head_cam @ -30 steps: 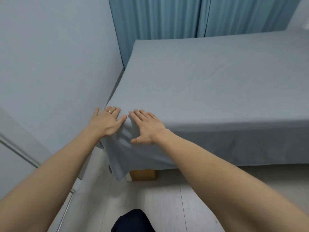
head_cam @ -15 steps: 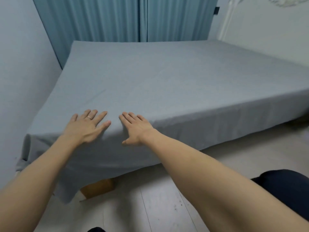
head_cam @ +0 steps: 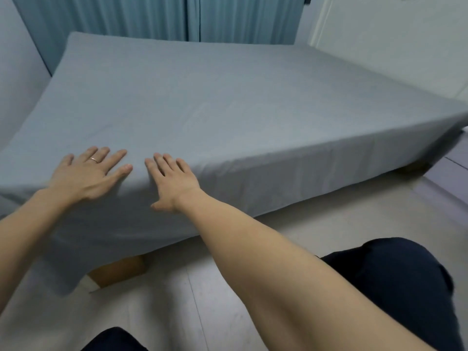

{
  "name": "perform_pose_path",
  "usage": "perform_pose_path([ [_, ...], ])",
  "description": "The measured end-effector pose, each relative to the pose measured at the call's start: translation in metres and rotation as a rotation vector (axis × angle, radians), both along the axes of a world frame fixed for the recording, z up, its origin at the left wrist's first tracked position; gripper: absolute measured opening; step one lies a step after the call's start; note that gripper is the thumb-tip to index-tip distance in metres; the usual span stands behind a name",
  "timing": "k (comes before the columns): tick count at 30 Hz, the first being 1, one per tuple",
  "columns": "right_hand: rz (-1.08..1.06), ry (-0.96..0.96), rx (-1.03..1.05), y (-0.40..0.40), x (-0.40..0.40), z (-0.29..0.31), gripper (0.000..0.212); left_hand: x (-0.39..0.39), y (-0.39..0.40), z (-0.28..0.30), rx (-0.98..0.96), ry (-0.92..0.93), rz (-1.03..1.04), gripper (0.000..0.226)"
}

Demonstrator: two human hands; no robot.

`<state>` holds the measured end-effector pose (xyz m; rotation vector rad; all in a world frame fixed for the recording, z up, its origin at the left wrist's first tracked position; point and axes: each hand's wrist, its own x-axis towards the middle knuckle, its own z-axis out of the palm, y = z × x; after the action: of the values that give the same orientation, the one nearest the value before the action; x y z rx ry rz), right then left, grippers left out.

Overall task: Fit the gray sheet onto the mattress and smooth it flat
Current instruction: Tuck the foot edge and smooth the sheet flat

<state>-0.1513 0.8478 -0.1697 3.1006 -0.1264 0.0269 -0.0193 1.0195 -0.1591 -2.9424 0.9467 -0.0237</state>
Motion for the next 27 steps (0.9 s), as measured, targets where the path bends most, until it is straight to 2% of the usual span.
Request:
perform_pose_path([
  [3, -0.007, -0.09, -0.045, -0.001, -0.001, -0.001, 0.109, -0.001, 0.002, 0.007, -0.134, -0.045, 0.033, 0.075],
  [5, 0.029, -0.152, -0.049, 0.007, 0.006, 0.004, 0.106, 0.0, 0.024, 0.016, -0.232, -0.167, 0.065, 0.078],
  [7, 0.105, -0.164, -0.001, 0.027, 0.021, 0.014, 0.107, 0.007, 0.058, 0.021, -0.197, -0.229, 0.11, 0.078],
  [11, 0.223, -0.103, 0.076, 0.082, 0.054, 0.021, 0.107, 0.014, 0.108, 0.021, -0.048, -0.036, 0.114, 0.083],
  [15, 0.237, -0.019, 0.077, 0.102, 0.069, 0.009, 0.104, 0.006, 0.112, 0.019, -0.053, -0.072, 0.105, 0.089],
  [21, 0.233, -0.058, 0.06, 0.11, 0.065, 0.004, 0.112, 0.001, 0.12, 0.015, -0.105, -0.084, 0.113, 0.096],
  [27, 0.24, -0.071, 0.066, 0.117, 0.061, 0.002, 0.118, -0.005, 0.129, 0.009, -0.18, -0.122, 0.117, 0.089],
])
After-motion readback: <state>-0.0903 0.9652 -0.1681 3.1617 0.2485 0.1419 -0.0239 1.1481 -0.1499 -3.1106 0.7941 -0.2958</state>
